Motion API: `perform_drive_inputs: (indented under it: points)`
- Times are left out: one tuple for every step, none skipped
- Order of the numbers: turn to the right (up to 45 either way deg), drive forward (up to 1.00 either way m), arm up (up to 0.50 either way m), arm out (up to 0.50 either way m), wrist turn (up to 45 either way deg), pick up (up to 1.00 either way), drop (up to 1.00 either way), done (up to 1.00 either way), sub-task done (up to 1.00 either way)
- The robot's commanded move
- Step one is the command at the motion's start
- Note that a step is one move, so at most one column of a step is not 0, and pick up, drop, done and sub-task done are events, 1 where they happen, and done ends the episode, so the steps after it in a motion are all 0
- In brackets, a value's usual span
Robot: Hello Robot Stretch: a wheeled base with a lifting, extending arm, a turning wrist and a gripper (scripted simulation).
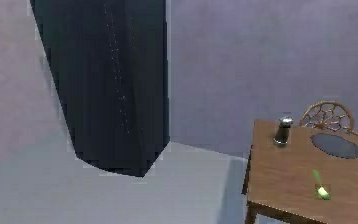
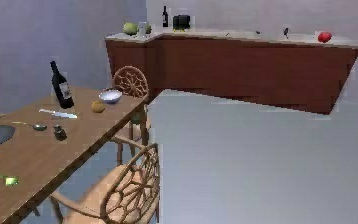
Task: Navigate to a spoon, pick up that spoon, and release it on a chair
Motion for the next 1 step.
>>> perform_drive_inputs:
  points:
    - [-42.0, 0.00, 0.00, 0.00, 0.0, 0.00, 0.00, 0.00, 0.00]
